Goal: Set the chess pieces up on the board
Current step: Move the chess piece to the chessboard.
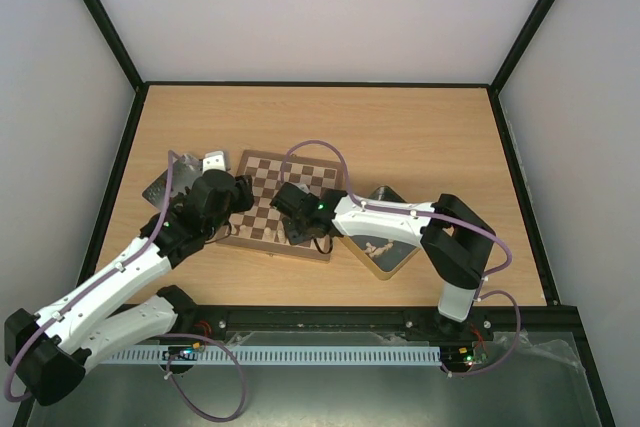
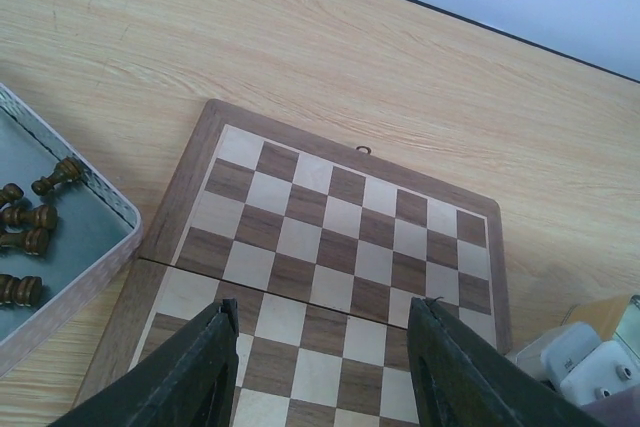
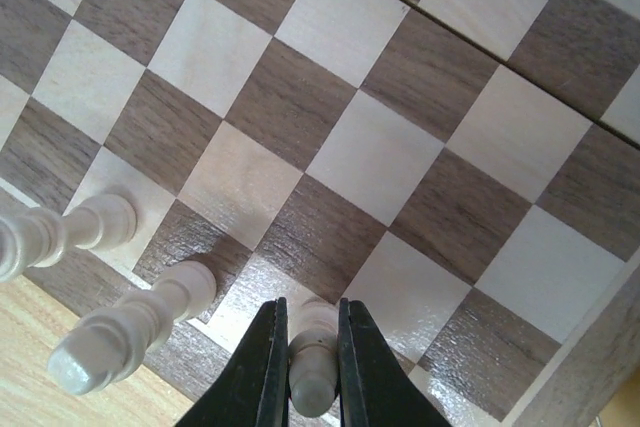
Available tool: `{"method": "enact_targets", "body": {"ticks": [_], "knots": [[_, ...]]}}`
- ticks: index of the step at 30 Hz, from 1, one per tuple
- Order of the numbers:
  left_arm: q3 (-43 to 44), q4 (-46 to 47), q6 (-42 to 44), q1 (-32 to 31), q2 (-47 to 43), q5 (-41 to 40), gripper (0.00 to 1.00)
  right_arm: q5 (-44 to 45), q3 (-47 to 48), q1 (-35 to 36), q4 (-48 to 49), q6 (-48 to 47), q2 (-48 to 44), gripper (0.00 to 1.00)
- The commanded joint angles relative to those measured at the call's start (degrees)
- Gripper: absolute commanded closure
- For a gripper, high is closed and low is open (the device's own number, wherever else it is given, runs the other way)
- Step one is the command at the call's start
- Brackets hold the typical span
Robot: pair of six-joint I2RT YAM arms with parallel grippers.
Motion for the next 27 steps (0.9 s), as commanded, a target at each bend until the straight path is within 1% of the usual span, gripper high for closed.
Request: {"method": "enact_targets", "body": {"ticks": [1,4,7,10,13,17,22,25,27], "knots": [[0.4,-0.4,1.0,1.0,0.5,1.2,0.51,-2.5,-0.7,0.2,0.2,0.1,-0.8,0.97],[1.0,-0.3,2.1,1.1,1.5,0.9,0.51,-3.8,-1.9,0.2,1.6,0.3,-1.0,0.97],[1.1,0.4,1.5,1.5,1.6,1.3,0.51,-4.8,-2.2,0.2,2.1,0.6,-1.0,0.96],[0.7,1.9,1.2,1.6,1.8,1.7,0.51,-6.0,-3.3,0.2,3.9,0.9,-1.5,0.94],[2.0,1.4,1.8,2.1,3.0,2.9,0.51,-7.0,-3.3,0.2,4.2,1.0,-1.4,0.92],[1.7,1.7,1.5,2.1,2.8,2.4,0.51,-6.5,-3.1,0.2,3.9,1.0,-1.2,0.88],[0.4,3.6,1.0,2.2,2.9,4.5,0.51,-4.7,-3.0,0.2,2.5,1.0,-2.9,0.74],[1.2,2.9,0.9,2.2,3.4,3.8,0.51,-3.7,-2.4,0.3,2.1,1.0,-4.0,0.73],[1.9,2.9,0.7,2.3,3.4,4.0,0.50,-2.4,-1.8,0.2,1.7,3.2,-4.8,0.72]]}}
